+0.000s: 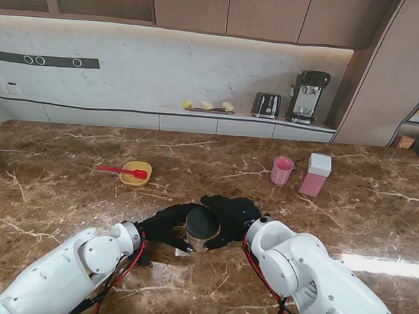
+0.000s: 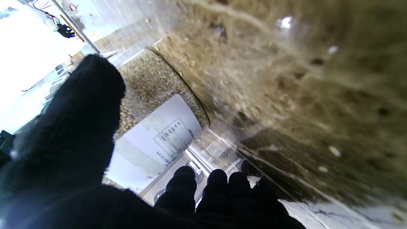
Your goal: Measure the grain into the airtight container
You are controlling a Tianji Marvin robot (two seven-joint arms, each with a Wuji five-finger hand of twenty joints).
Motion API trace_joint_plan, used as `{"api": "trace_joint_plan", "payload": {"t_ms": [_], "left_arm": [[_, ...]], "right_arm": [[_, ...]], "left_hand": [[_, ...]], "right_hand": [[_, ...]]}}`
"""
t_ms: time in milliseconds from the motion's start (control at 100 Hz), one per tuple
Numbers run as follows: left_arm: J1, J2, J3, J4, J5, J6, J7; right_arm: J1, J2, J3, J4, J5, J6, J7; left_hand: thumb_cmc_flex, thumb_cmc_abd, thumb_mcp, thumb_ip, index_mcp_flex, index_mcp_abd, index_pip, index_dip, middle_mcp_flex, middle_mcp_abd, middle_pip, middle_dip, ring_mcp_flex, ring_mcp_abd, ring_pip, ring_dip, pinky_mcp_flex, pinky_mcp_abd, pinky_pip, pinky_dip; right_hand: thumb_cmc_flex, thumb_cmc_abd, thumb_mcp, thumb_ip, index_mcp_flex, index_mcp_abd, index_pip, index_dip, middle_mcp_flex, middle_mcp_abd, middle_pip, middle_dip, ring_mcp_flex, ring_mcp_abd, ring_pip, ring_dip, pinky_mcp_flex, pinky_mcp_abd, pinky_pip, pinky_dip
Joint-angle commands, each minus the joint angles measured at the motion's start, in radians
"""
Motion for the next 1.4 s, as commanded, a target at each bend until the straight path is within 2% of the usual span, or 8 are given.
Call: {"api": "trace_joint_plan", "payload": {"t_ms": [0,450,640,730,860,1010,1130,1390], "left_arm": [[0.009,-0.021,0.027,0.046,-0.007,0.009,-0.014],[-0.035,-0.057,0.103,0.13,-0.068,-0.012,0.013],[-0.037,-0.058,0.111,0.13,-0.083,-0.017,0.002],[-0.043,-0.062,0.12,0.138,-0.089,-0.024,0.004],[-0.056,-0.073,0.136,0.158,-0.106,-0.028,0.007],[-0.064,-0.089,0.152,0.179,-0.122,-0.028,0.022],[-0.061,-0.102,0.154,0.189,-0.14,-0.027,0.04],[-0.042,-0.115,0.129,0.192,-0.15,-0.012,0.079]], "right_arm": [[0.016,-0.008,-0.014,0.017,-0.007,0.008,0.017],[0.111,-0.017,-0.157,0.099,-0.013,0.084,-0.045],[0.131,-0.028,-0.194,0.134,0.015,0.109,-0.106],[0.136,-0.03,-0.207,0.144,0.038,0.12,-0.115],[0.134,-0.037,-0.22,0.156,0.064,0.129,-0.152],[0.125,-0.044,-0.217,0.163,0.091,0.116,-0.189],[0.12,-0.042,-0.211,0.157,0.101,0.098,-0.182],[0.12,-0.011,-0.176,0.125,0.092,-0.048,-0.04]], "left_hand": [[-0.022,-0.034,0.022,-0.02,-0.034,-0.045,-0.008,-0.013,-0.025,0.011,-0.023,-0.012,-0.007,0.134,-0.008,0.005,0.113,0.177,0.137,0.042],[-0.017,-0.034,0.022,-0.019,-0.037,-0.107,0.043,0.284,-0.024,0.012,-0.008,0.029,-0.012,0.184,0.009,0.051,0.087,0.292,0.075,0.15],[-0.017,-0.038,0.011,-0.02,-0.044,-0.163,0.094,0.462,-0.022,0.009,-0.009,0.032,-0.023,0.217,-0.014,0.047,0.054,0.374,0.006,0.302],[-0.02,-0.037,0.007,-0.021,-0.043,-0.158,0.099,0.465,-0.023,0.007,-0.009,0.033,-0.023,0.216,-0.015,0.046,0.053,0.382,0.002,0.309],[-0.021,-0.038,0.004,-0.02,-0.037,-0.15,0.105,0.467,-0.021,0.005,-0.006,0.035,-0.021,0.217,-0.014,0.047,0.053,0.388,-0.004,0.318],[0.009,-0.015,0.025,-0.009,0.001,-0.192,0.265,0.528,-0.018,0.005,0.018,0.098,-0.015,0.223,0.013,0.071,0.052,0.401,-0.01,0.368],[0.077,0.048,0.134,0.004,0.172,-0.26,0.499,0.614,0.005,-0.002,0.062,0.114,-0.006,0.221,0.025,0.076,0.051,0.403,-0.009,0.396],[0.341,0.18,0.071,-0.042,0.411,-0.334,0.708,0.698,0.053,-0.025,0.165,0.108,0.036,0.217,0.042,0.087,0.05,0.401,0.006,0.429]], "right_hand": [[-0.003,-0.013,-0.012,-0.053,-0.018,0.008,-0.003,0.018,-0.027,0.011,0.014,0.018,-0.026,0.012,0.014,0.025,0.018,0.001,0.031,0.026],[0.204,-0.027,-0.108,-0.081,0.205,-0.068,0.166,0.139,0.187,-0.021,0.217,0.144,0.138,-0.03,0.277,0.152,0.216,-0.018,0.201,-0.009],[0.326,-0.065,-0.091,-0.095,0.321,-0.107,0.239,0.16,0.297,-0.031,0.251,0.149,0.237,-0.03,0.292,0.137,0.319,-0.018,0.248,-0.068],[0.359,-0.08,-0.045,-0.102,0.336,-0.111,0.258,0.163,0.32,-0.029,0.267,0.151,0.263,-0.026,0.284,0.126,0.357,-0.022,0.248,-0.114],[0.314,-0.204,0.296,-0.15,0.369,-0.12,0.292,0.16,0.366,-0.029,0.297,0.158,0.32,-0.03,0.303,0.126,0.424,-0.033,0.292,-0.186],[0.346,-0.174,0.354,-0.146,0.413,-0.129,0.318,0.165,0.414,-0.028,0.316,0.162,0.37,-0.032,0.316,0.127,0.473,-0.044,0.308,-0.19],[0.374,-0.147,0.393,-0.136,0.432,-0.14,0.343,0.173,0.432,-0.03,0.317,0.159,0.382,-0.034,0.313,0.123,0.481,-0.044,0.309,-0.195],[0.457,-0.094,0.506,-0.123,0.377,-0.158,0.286,0.135,0.292,-0.046,0.15,0.061,-0.013,-0.028,0.095,0.039,-0.014,0.0,-0.051,-0.066]]}}
